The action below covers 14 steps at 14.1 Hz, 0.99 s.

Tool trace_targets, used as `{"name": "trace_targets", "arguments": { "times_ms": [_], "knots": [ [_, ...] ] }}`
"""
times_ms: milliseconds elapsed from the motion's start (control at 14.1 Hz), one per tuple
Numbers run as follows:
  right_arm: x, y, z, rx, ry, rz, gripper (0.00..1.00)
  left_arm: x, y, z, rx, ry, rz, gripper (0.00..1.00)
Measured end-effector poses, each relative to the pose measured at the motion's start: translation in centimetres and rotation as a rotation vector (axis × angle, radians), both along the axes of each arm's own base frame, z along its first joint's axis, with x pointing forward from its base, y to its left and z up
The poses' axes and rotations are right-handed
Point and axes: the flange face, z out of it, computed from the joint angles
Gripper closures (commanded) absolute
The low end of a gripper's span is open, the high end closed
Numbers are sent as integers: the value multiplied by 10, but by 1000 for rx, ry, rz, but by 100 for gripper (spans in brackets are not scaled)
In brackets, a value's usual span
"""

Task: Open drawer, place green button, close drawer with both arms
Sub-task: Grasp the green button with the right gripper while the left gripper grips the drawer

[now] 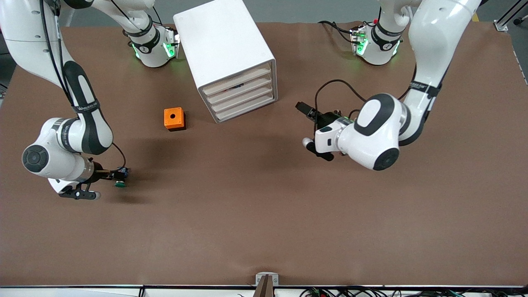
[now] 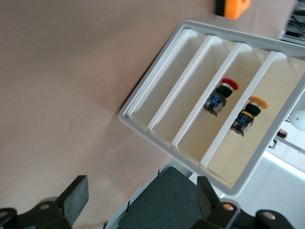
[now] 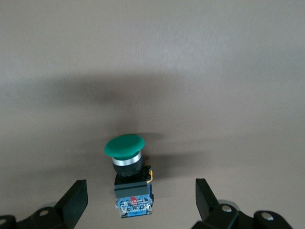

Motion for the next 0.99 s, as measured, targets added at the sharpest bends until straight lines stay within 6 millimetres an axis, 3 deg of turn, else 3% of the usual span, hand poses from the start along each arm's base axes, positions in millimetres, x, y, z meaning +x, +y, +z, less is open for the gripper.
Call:
{"name": "trace_targets", "arguments": {
  "times_ms": [283, 637, 991],
  "knots": [
    [-6, 1, -21, 1, 21, 1, 0, -4, -19, -71, -238, 64, 27, 0],
    [-8, 1, -33, 2, 34, 1, 0, -39, -77, -118, -429, 76, 89, 0],
    [-10, 2, -39, 3, 45, 2, 55, -65, -111, -160, -479, 42, 117, 0]
  ]
}}
